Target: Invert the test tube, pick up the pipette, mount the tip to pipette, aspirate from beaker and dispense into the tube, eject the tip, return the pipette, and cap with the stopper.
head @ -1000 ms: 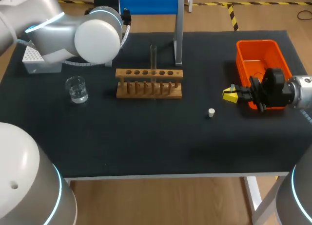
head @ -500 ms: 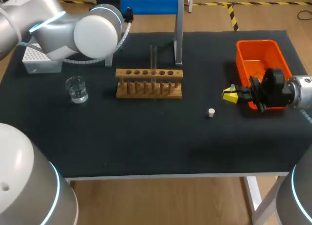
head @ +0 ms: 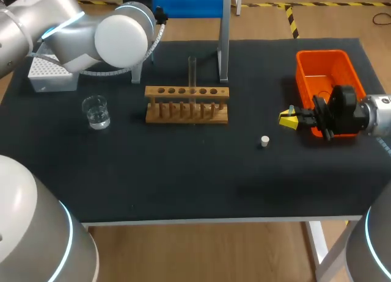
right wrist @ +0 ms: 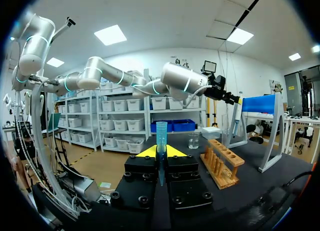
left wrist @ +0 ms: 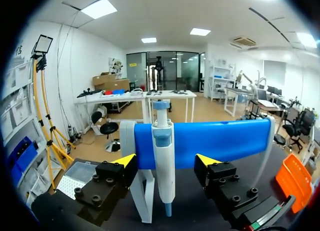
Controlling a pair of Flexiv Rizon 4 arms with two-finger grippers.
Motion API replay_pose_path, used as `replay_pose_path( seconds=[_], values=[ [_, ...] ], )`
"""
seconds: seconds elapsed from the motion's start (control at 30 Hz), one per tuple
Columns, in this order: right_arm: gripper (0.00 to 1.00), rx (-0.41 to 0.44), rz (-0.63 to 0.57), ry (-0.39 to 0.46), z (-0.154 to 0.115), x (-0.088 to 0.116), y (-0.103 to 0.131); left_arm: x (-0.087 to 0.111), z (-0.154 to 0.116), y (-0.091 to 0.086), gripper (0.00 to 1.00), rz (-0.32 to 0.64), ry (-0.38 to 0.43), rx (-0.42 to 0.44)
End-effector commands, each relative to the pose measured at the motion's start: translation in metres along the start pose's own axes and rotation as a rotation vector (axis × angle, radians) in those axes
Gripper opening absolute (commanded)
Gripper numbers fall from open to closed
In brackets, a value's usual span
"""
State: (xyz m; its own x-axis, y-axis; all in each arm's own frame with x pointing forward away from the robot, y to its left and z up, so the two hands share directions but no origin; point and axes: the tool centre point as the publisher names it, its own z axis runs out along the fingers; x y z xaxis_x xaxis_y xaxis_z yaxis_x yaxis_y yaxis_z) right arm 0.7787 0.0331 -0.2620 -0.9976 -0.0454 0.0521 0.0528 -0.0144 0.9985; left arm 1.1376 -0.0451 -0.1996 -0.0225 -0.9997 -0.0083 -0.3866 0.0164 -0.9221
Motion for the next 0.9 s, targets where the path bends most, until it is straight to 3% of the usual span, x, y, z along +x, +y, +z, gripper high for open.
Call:
replay_pose_path(
  seconds=[0.03,0.9],
  values=[
    [0.0,0.0,-0.001,0.0,-0.001,0.001,0.0,0.001,0.008,-0.001,0.71,-0.004,0.006,0.001],
    [0.0,0.0,-0.001,0.0,-0.001,0.001,0.0,0.001,0.022,-0.003,0.54,-0.019,-0.006,0.011]
  ],
)
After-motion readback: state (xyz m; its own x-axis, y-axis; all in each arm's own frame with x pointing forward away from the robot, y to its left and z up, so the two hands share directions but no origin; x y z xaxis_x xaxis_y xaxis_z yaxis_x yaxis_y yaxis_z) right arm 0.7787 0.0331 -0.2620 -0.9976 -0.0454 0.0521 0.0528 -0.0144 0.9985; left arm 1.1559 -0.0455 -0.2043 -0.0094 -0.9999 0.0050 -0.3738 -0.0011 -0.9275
